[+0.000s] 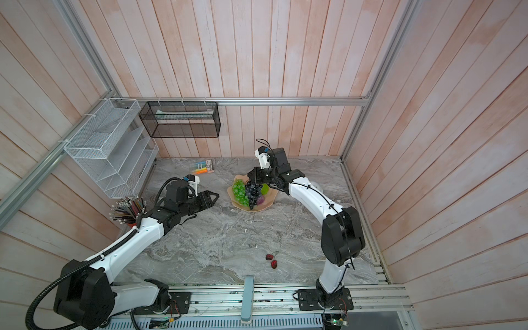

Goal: Arrange fruit in a fruit bowl
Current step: Place the fruits in the fruit bowl.

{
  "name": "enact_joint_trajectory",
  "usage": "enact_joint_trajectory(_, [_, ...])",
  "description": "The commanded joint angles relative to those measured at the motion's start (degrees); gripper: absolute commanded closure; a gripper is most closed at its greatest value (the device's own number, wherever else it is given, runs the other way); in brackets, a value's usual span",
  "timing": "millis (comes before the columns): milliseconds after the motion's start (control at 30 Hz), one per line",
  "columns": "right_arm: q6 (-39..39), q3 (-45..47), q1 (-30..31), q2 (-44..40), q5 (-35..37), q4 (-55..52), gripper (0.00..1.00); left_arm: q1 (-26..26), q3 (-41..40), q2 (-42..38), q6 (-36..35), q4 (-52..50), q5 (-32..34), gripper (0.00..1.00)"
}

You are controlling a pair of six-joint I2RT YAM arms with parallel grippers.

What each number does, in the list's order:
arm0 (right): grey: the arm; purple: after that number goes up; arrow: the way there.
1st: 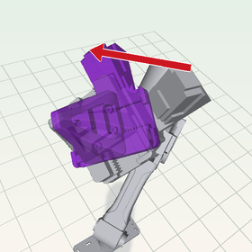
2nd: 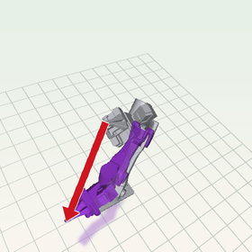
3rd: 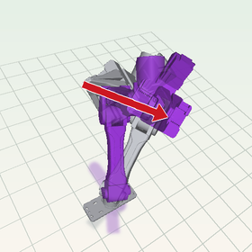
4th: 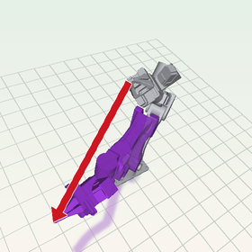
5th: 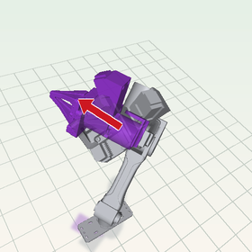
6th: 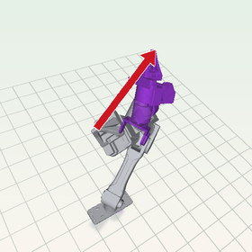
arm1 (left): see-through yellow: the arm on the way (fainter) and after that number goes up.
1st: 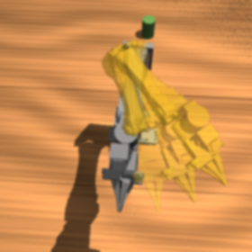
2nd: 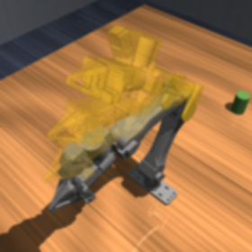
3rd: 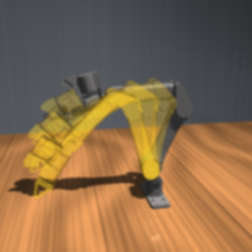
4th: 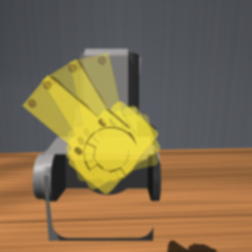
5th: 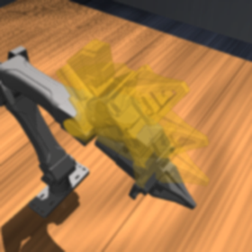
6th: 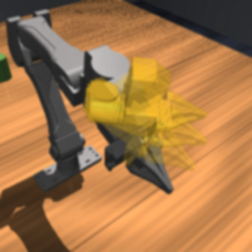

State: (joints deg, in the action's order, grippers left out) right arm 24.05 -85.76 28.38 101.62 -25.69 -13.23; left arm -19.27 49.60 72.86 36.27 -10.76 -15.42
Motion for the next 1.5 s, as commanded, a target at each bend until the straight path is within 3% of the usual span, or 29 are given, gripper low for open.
enact_joint_trajectory(0, [-0.11, -0.2, 0.16, -0.11, -0.78, 2.55, 1.0, 0.44, -0.93, -1.32, -0.15, -0.31, 1.1, 0.41])
enact_joint_trajectory(767, [-4.89, 9.28, -7.48, -3.21, -4.37, 3.23, 1.0, 0.46, 0.95, 0.54, 0.55, -0.57, 0.13, 0.4])
enact_joint_trajectory(1067, [-5.91, 8.47, -7.46, -4.8, -10.08, 2.44, 1.0, 0.41, 1.46, 0.79, 0.47, -0.83, 0.46, 0.41])
enact_joint_trajectory(1467, [-7.0, 7.45, -6.65, -3.28, -11.7, -0.64, 1.0, 0.46, 1.79, 0.79, 0.21, -1.83, 0.41, 0.41])
